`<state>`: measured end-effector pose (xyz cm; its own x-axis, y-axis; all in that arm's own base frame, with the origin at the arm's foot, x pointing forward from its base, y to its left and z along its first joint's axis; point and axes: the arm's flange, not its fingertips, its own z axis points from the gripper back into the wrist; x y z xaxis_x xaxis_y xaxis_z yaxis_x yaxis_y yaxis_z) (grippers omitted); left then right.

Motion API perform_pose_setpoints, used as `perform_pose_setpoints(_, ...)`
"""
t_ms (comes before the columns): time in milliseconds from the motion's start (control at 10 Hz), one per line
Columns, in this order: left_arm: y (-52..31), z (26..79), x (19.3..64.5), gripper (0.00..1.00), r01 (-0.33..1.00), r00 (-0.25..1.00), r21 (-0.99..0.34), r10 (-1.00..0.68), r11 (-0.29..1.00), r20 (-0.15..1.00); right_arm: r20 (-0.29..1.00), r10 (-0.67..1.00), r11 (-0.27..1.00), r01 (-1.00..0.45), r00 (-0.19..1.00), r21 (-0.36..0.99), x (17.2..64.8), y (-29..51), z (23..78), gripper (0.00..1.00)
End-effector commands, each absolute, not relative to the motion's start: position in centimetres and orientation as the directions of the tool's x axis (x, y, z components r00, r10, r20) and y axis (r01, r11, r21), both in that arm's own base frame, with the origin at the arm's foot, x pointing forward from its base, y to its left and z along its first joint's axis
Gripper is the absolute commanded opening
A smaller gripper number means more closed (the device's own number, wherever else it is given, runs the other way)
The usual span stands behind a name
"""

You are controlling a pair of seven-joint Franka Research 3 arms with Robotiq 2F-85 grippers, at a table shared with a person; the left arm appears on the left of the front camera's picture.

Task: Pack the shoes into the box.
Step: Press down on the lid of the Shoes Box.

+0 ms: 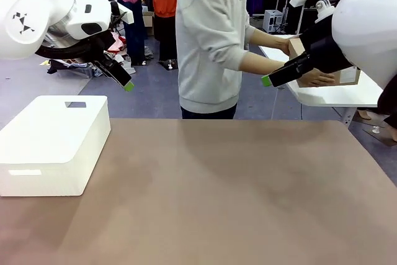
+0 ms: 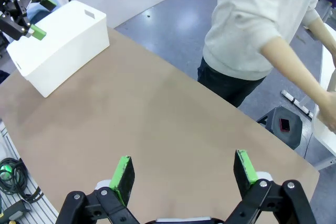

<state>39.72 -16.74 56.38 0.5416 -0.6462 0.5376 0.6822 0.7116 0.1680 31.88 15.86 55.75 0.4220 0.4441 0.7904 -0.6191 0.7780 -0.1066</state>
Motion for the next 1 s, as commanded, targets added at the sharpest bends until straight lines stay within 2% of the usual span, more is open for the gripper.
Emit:
perform_pose_setpoints(0,-16.74,56.48,39.75,1.0,0.683,0.544,0.167,-0.648,0.711,0.534,0.781,0.453,0.779,-0.617,0.429,-0.112,31.9,15.78,55.94,1.0)
perform_pose_setpoints(900,-16.74,56.48,39.75,1.0,0.683,0.544,0.167,-0.648,0.711,0.534,0.781,0.453,0.779,-0.617,0.429,-0.112,31.9,15.78,55.94,1.0)
